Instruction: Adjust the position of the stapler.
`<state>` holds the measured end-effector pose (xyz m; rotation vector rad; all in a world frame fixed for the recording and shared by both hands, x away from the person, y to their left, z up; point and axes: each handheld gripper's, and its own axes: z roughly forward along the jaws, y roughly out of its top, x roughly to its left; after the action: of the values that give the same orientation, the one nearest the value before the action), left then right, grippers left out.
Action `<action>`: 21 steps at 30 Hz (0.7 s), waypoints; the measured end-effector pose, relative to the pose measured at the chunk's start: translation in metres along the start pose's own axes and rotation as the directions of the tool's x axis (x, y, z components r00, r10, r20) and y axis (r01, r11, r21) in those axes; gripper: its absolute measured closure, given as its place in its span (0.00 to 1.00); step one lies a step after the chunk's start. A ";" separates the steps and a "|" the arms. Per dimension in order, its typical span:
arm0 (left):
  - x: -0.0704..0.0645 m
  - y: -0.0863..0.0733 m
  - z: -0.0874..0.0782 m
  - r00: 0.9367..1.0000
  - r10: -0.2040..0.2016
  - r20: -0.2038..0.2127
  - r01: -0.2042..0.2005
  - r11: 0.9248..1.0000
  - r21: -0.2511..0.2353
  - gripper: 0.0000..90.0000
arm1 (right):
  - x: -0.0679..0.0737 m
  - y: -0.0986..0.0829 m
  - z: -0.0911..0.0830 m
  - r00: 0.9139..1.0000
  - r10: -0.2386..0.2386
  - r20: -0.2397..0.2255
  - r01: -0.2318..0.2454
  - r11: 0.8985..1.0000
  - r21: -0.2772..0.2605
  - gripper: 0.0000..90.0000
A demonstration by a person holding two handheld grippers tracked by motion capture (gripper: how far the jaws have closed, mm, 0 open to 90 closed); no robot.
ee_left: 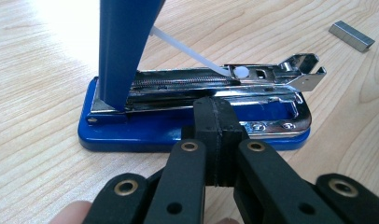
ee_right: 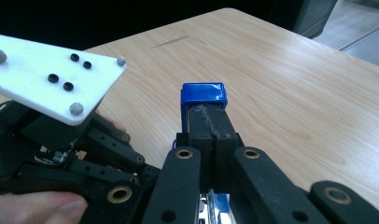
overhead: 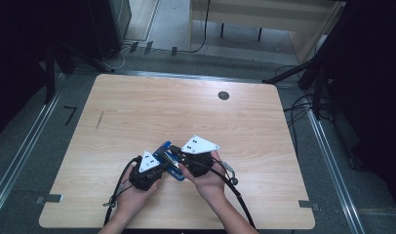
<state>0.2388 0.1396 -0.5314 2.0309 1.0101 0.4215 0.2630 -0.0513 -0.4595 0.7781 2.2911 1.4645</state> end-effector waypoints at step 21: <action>0.000 0.000 0.000 1.000 0.004 -0.004 -0.004 1.000 -0.001 1.00 | 0.001 0.015 0.016 1.000 -0.007 -0.006 0.007 1.000 -0.012 1.00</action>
<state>0.2386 0.1391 -0.5315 2.0324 1.0082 0.4278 0.2748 -0.0345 -0.4531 0.7619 2.2849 1.4787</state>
